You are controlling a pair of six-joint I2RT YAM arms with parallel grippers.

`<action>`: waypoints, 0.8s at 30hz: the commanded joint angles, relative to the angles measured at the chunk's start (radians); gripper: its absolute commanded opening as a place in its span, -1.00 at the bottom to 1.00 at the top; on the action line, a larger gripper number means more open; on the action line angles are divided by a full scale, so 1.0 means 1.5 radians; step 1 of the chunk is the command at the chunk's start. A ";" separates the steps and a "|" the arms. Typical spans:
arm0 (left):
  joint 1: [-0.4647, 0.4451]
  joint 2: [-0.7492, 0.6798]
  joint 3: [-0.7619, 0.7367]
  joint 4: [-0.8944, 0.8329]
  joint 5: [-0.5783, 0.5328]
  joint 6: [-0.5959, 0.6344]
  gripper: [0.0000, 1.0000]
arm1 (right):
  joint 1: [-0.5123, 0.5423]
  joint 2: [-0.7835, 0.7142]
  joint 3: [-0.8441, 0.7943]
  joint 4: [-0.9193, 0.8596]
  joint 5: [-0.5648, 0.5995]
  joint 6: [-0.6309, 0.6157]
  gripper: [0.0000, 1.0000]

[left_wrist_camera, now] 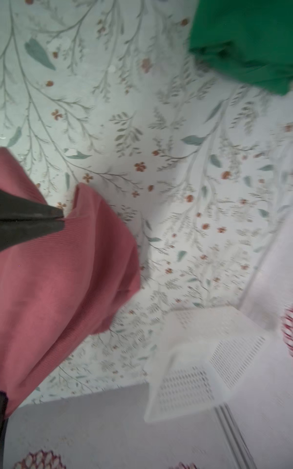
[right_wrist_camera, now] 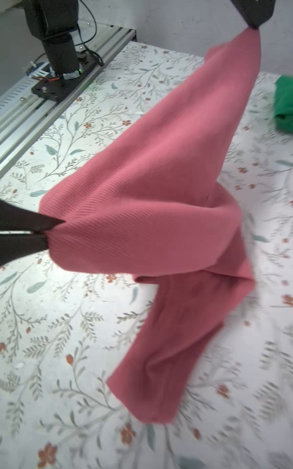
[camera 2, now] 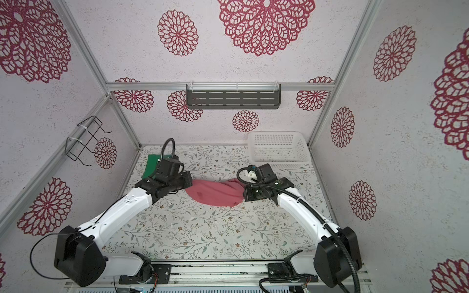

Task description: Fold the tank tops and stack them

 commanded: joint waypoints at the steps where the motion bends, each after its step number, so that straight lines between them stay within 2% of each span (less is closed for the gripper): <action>1: -0.055 0.005 -0.047 -0.013 0.038 -0.051 -1.00 | 0.002 -0.031 -0.078 -0.051 -0.034 0.037 -1.00; 2: -0.065 -0.001 -0.060 -0.027 0.042 -0.057 -0.93 | 0.001 -0.037 -0.103 -0.063 -0.028 0.042 -1.00; 3: -0.071 -0.008 -0.067 -0.050 0.042 -0.057 -0.77 | 0.001 -0.044 -0.118 -0.071 -0.020 0.045 -0.90; 5: -0.074 -0.039 -0.083 -0.100 0.026 -0.056 -0.53 | -0.001 -0.065 -0.140 -0.072 -0.003 0.052 -0.58; 7: -0.074 -0.067 -0.092 -0.131 0.018 -0.056 -0.29 | -0.002 -0.070 -0.138 -0.067 -0.003 0.056 -0.38; 10: -0.084 -0.081 -0.085 -0.173 0.019 -0.057 -0.22 | -0.003 -0.063 -0.120 -0.049 0.010 0.065 -0.33; 15: -0.132 -0.068 -0.080 -0.186 0.015 -0.076 -0.25 | -0.006 -0.069 -0.114 -0.016 0.046 0.082 -0.33; 18: -0.172 -0.049 -0.080 -0.177 0.010 -0.075 -0.28 | -0.001 -0.074 -0.109 0.018 0.020 0.075 -0.33; 24: -0.175 0.050 -0.059 -0.085 0.008 -0.044 0.03 | 0.048 0.002 -0.067 0.069 0.024 0.074 -0.28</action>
